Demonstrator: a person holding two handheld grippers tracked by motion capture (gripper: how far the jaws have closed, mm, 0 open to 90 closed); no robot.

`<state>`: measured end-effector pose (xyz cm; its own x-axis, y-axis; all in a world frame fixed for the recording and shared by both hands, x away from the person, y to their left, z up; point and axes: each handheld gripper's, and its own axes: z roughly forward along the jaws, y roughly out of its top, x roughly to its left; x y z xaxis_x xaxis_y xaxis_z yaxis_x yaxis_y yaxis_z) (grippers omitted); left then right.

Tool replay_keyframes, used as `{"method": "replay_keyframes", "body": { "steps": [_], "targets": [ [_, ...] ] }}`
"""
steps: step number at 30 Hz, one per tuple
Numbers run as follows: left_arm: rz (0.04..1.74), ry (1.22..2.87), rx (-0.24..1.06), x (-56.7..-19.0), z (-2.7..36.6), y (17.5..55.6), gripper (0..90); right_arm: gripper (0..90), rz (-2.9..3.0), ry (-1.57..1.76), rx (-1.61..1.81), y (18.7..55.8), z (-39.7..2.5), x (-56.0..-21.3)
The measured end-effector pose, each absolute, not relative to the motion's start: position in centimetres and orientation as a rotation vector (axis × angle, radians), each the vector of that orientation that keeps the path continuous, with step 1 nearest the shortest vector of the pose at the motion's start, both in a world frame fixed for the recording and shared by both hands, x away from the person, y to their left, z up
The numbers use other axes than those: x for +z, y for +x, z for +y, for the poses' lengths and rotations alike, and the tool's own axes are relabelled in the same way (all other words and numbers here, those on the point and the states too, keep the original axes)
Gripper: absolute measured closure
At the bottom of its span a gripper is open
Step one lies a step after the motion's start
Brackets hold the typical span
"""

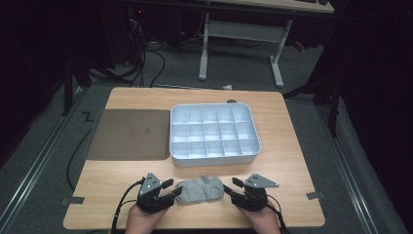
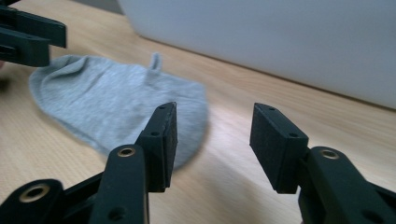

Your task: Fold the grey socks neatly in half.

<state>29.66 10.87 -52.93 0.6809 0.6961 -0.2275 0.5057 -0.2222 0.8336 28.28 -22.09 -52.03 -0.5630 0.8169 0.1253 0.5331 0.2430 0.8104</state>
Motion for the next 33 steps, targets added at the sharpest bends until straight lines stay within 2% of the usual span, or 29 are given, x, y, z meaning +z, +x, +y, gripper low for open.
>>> {"method": "replay_keyframes", "body": {
  "steps": [9, 14, 22, 28, 30, 33],
  "targets": [
    [0.934, 1.963, 0.236, -53.3, 10.0, 29.4, 73.6, 55.4, 2.256, 1.297, 1.197, 28.7, -20.3, -52.8],
    [0.946, 2.011, 0.269, -53.5, 9.7, 29.3, 80.4, 52.9, 2.290, 1.304, 1.120, 28.7, -19.6, -53.2],
    [0.960, 2.034, 0.293, -53.5, 9.9, 29.0, 82.2, 55.8, 2.278, 1.268, 1.067, 28.0, -19.6, -53.2],
    [0.961, 2.035, 0.292, -53.5, 9.9, 28.8, 82.1, 69.1, 2.300, 1.265, 1.097, 27.9, -19.5, -53.2],
    [0.961, 2.029, 0.295, -53.5, 9.9, 28.7, 82.0, 76.4, 2.317, 1.264, 1.116, 27.9, -19.5, -53.2],
    [0.958, 2.013, 0.305, -53.2, 10.0, 28.7, 78.3, 79.2, 2.330, 1.262, 1.129, 27.9, -19.6, -53.2]
  ]
}}
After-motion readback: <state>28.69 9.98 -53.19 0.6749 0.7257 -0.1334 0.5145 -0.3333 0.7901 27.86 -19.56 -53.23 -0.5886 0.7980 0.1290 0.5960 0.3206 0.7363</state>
